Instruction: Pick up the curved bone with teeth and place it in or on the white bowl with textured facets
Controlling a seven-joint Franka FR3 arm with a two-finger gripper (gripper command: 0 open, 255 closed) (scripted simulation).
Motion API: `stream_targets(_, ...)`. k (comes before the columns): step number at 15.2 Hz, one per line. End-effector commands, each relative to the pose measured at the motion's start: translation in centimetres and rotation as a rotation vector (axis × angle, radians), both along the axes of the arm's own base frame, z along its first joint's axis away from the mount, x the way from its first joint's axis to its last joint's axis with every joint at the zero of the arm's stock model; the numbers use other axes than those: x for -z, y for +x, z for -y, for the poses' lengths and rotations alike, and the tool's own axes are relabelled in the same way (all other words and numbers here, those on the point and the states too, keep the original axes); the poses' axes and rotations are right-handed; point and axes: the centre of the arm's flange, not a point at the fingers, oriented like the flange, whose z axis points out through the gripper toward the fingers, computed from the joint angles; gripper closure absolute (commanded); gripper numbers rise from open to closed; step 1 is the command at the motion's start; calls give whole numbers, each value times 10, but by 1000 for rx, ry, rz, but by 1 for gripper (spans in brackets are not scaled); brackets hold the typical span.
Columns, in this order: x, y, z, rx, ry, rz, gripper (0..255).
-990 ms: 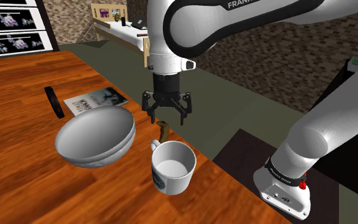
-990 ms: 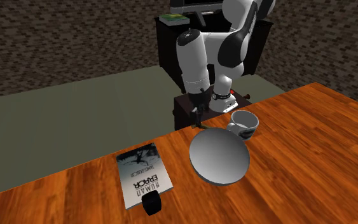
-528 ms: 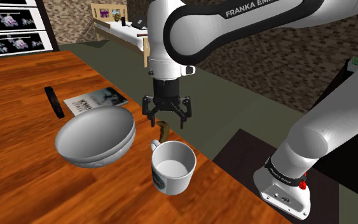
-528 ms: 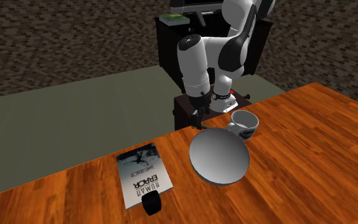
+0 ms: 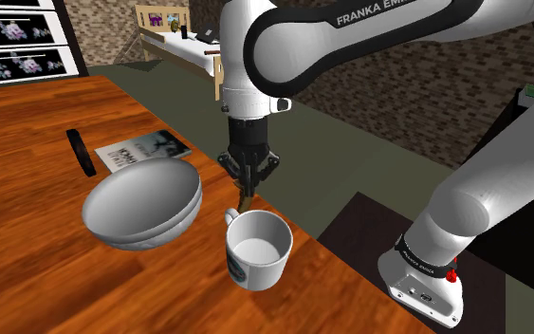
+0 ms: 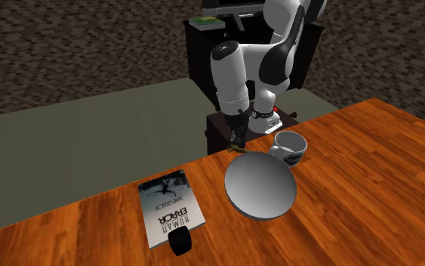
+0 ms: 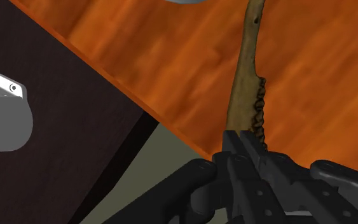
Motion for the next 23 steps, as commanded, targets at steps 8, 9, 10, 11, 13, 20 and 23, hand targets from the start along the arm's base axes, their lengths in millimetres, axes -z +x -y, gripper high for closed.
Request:
stream_targets(8, -18, 1, -25, 120, -63, -15, 0)
stream_targets(9, -24, 2, -33, 159, -84, -20, 0)
stream_targets(10, -19, 1, -33, 159, -84, -20, 0)
stream_targets(11, -14, -1, -34, 159, -84, -20, 0)
stream_targets(13, -4, -3, -34, 159, -84, -20, 0)
stream_targets(20, 15, -7, -35, 159, -84, -20, 0)
stream_targets(23, 15, -7, -35, 159, -84, -20, 0)
